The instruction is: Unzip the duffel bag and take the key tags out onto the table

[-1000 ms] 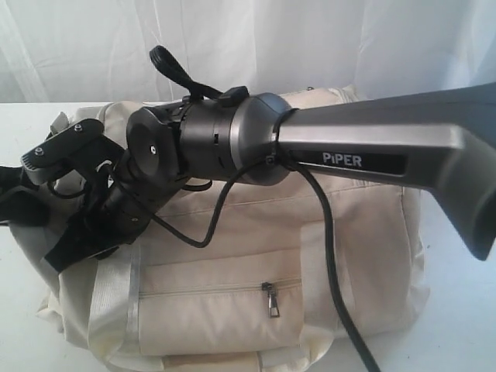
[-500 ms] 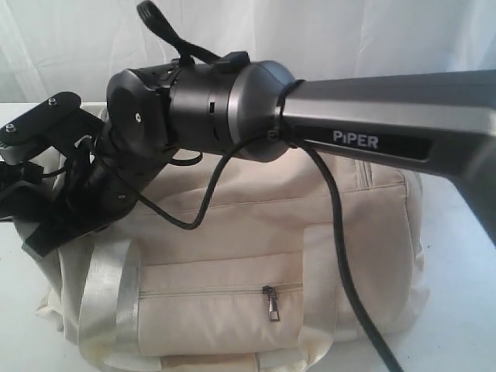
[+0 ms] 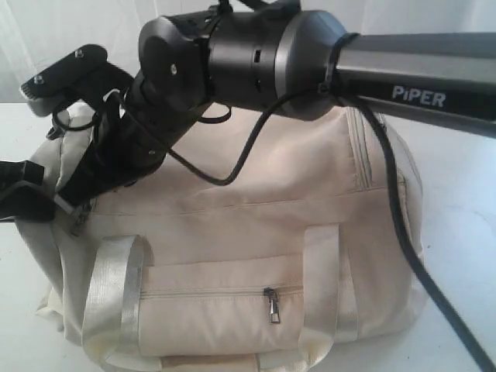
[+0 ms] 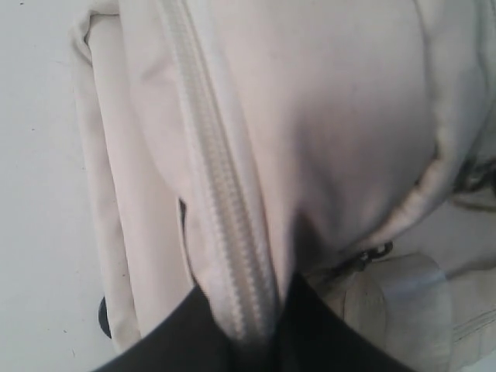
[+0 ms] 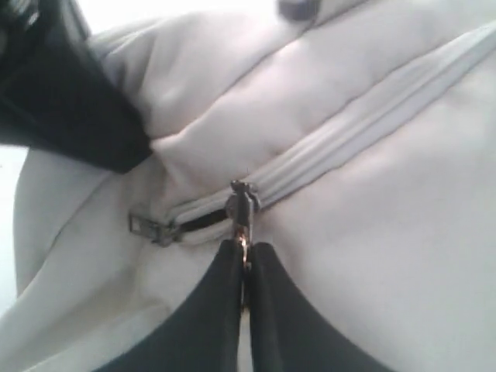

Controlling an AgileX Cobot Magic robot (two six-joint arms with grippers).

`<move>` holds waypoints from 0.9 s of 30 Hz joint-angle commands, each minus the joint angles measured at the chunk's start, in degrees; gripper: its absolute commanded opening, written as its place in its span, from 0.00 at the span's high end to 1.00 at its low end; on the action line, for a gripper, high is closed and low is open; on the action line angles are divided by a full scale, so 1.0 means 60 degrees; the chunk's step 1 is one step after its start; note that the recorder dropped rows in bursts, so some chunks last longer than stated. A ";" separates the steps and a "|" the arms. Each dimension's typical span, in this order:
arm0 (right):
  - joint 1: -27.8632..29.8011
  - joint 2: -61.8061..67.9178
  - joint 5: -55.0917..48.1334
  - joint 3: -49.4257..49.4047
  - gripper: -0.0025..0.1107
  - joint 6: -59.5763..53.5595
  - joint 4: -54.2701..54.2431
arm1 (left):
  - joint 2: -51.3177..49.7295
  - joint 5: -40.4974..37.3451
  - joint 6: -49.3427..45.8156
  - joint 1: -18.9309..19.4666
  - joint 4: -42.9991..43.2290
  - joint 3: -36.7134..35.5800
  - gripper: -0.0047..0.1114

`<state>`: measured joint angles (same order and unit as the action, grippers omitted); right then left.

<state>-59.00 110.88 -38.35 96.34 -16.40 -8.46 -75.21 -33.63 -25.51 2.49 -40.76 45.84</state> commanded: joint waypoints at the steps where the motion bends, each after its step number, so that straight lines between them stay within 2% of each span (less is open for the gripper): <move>1: 0.0379 -0.0153 0.1015 0.0410 0.98 0.0113 0.0107 | 0.0088 -0.0341 -0.0070 -0.0063 -0.0112 0.0033 0.96; 8: 0.0876 0.0362 0.2015 0.1322 0.98 0.0283 0.0126 | 0.0088 -0.0538 -0.0246 -0.0082 -0.0050 0.0033 0.96; 21: 0.2036 0.0530 0.1355 0.1832 0.98 0.1053 0.0277 | 0.0130 -0.0957 -0.0319 -0.0082 -0.0050 0.0033 0.96; 27: 0.2417 0.0159 0.1147 0.1832 0.98 0.1278 0.0277 | 0.0848 -0.1111 -0.0265 -0.0082 0.0261 0.0033 0.96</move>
<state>-46.51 113.99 -32.97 106.74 -9.10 -9.36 -72.71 -36.39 -27.17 2.28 -41.52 46.29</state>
